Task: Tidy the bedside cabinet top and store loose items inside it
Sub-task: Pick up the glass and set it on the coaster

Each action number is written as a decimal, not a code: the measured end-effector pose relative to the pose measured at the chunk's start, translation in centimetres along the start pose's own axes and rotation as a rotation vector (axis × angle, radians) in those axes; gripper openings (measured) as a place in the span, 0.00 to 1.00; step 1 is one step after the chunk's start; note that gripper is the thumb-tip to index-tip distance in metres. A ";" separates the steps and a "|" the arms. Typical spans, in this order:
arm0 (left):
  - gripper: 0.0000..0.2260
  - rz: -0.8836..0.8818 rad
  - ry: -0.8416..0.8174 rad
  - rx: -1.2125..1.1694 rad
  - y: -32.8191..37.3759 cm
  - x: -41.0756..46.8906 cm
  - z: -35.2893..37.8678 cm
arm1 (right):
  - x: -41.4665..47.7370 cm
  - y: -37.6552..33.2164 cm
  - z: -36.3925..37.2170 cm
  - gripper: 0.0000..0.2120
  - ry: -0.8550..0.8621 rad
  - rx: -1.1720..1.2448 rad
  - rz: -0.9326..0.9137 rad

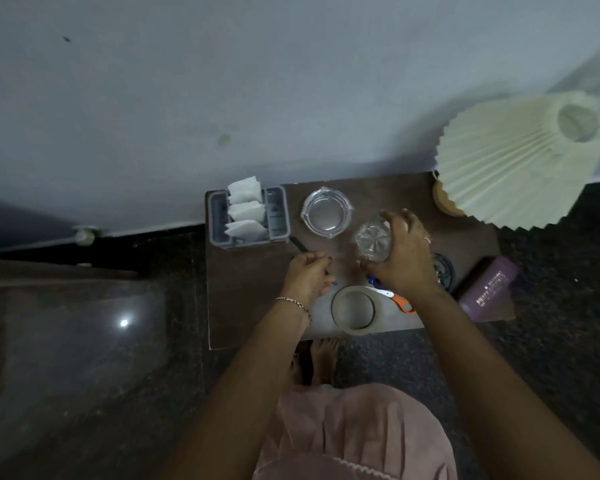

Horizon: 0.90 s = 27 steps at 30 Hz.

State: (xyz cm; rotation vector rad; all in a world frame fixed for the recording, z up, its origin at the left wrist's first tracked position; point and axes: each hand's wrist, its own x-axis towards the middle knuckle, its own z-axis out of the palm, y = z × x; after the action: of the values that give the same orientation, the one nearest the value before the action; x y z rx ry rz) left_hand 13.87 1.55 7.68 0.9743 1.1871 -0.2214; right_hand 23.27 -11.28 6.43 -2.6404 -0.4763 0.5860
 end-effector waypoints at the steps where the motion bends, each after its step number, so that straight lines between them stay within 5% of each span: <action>1: 0.05 -0.015 0.002 0.024 -0.3 0.3 0.5 | 0.2 0.3 0.3 0.42 -0.045 0.030 0.005; 4: 0.01 -0.053 0.014 0.053 -0.7 0.5 1.8 | 0.8 0.4 1.1 0.40 -0.082 0.085 -0.029; 7: 0.10 -0.036 0.006 0.078 -1.0 0.5 2.5 | 0.8 0.0 1.4 0.35 -0.039 0.096 -0.079; 12: 0.09 -0.054 -0.017 0.036 -0.8 0.2 2.8 | 0.0 0.4 1.1 0.29 0.023 0.124 -0.102; 16: 0.04 -0.114 -0.042 -0.042 -0.1 -0.2 2.5 | -1.1 0.7 0.5 0.29 0.183 0.383 -0.044; 20: 0.25 -0.192 -0.221 -0.088 0.9 -0.1 1.6 | -2.3 -0.2 -0.2 0.28 0.205 0.817 0.157; 23: 0.17 -0.159 -0.353 -0.138 2.4 0.3 1.2 | -2.2 -1.4 -0.6 0.25 0.150 1.143 0.234; 27: 0.19 -0.038 -0.352 -0.244 4.7 1.3 1.1 | -0.9 -2.7 -1.2 0.27 0.111 1.303 0.265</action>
State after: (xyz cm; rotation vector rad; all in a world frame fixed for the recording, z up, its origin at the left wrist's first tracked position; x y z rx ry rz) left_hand 18.01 3.93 9.04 0.6666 0.8856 -0.2599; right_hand 22.36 -9.69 8.89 -1.4516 0.2642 0.5397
